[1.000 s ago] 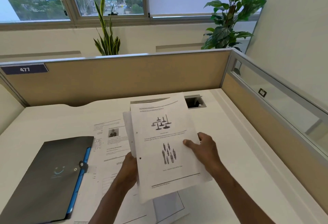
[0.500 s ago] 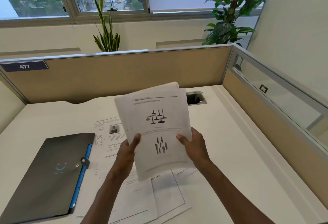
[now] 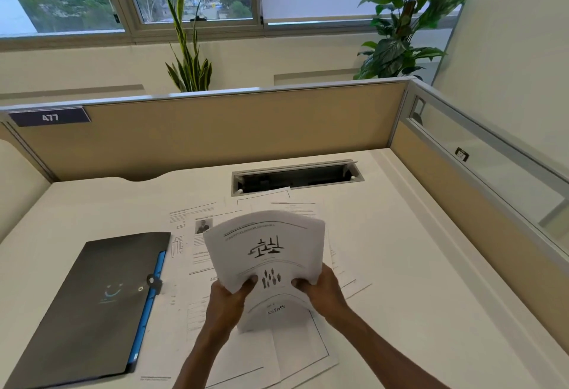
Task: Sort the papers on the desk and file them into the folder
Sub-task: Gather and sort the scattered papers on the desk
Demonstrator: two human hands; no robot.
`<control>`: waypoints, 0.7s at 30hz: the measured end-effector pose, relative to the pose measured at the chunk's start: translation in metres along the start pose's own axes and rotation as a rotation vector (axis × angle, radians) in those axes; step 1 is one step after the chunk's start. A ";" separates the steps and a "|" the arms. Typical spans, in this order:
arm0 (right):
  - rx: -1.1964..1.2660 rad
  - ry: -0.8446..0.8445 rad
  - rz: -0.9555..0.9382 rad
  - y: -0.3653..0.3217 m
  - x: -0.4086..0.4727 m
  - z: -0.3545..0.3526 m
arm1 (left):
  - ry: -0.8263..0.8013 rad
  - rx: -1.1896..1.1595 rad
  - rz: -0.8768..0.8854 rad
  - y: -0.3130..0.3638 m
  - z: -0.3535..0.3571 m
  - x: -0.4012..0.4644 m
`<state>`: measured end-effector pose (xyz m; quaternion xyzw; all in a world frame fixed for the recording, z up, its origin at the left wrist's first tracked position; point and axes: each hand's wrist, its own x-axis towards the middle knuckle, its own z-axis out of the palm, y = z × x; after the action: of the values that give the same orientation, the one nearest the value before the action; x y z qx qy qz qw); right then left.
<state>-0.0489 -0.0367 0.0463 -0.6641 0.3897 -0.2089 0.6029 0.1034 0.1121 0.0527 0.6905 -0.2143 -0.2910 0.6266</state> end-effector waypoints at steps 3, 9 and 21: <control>-0.126 -0.047 -0.037 -0.002 0.010 -0.004 | 0.041 0.036 0.001 0.003 -0.004 0.008; -0.513 0.111 0.009 0.015 0.043 -0.028 | 0.110 0.049 -0.011 0.014 -0.021 0.018; -1.012 0.390 0.426 0.035 0.082 -0.032 | 0.186 0.032 -0.168 0.001 -0.055 0.000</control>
<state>-0.0319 -0.1185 0.0030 -0.7257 0.6699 0.0107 0.1565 0.1403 0.1529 0.0562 0.7399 -0.1011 -0.2737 0.6062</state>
